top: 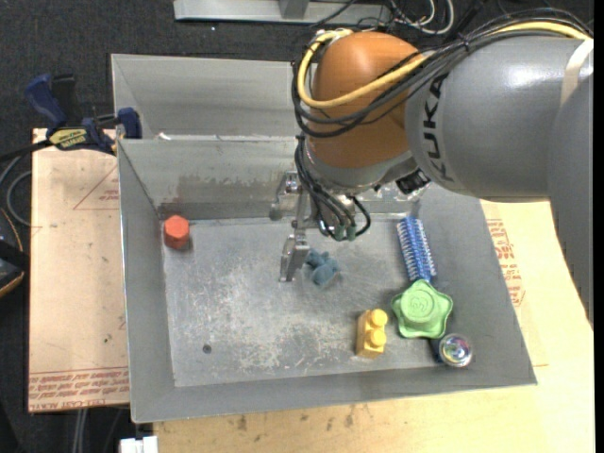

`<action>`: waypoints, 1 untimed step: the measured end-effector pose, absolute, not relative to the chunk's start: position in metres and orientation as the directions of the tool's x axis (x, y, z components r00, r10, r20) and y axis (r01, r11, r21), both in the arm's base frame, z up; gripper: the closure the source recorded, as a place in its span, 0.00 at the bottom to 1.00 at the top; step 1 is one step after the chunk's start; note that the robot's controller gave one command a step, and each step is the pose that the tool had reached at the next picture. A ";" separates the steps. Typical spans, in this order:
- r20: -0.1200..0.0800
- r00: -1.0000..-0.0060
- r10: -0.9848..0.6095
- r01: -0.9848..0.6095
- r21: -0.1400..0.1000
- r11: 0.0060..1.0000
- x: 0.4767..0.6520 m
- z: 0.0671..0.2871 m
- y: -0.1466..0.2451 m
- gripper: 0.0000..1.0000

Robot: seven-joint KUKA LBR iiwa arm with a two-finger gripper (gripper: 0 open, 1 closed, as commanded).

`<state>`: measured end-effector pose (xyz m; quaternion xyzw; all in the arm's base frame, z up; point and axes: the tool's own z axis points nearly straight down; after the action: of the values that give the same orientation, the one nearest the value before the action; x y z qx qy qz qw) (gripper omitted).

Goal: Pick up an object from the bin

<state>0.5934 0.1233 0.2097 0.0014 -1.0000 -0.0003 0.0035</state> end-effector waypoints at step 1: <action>0.007 -0.994 0.110 0.110 -0.004 0.994 0.580 0.132 0.043 0.00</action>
Offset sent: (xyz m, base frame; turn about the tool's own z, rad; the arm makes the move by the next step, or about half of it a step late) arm -0.0116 -0.0761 -0.0726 0.1046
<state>0.5800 0.0425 0.1323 -0.0551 -0.9985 0.0016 0.0038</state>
